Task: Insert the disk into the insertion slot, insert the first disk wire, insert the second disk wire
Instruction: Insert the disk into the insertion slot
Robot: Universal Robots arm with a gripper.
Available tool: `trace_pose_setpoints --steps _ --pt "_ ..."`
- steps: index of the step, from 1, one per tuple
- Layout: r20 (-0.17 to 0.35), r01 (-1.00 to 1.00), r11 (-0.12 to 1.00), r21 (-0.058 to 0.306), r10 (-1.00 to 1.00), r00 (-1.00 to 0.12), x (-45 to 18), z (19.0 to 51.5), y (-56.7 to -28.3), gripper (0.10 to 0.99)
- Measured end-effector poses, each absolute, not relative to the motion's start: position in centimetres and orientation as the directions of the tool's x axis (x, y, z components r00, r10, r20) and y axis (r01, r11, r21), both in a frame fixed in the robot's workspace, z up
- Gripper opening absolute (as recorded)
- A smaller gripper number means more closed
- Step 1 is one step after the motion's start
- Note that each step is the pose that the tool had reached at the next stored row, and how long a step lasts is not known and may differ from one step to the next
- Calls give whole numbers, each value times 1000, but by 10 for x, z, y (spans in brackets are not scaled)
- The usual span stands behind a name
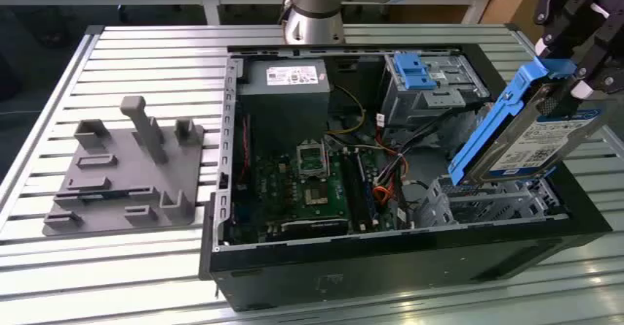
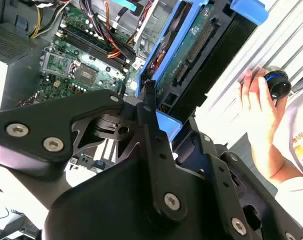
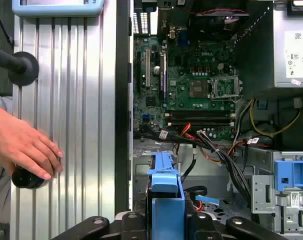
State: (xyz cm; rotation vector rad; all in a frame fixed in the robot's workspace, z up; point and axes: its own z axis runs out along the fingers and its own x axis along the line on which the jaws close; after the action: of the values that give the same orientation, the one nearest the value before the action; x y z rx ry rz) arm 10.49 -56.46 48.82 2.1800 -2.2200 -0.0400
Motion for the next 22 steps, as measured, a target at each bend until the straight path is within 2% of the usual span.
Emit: trace_pose_setpoints --steps 14,22 --pt "1 -999 18 39 -1000 -18 105 488 -565 365" --pt "-59 -999 16 40 -998 -18 105 488 -567 365"
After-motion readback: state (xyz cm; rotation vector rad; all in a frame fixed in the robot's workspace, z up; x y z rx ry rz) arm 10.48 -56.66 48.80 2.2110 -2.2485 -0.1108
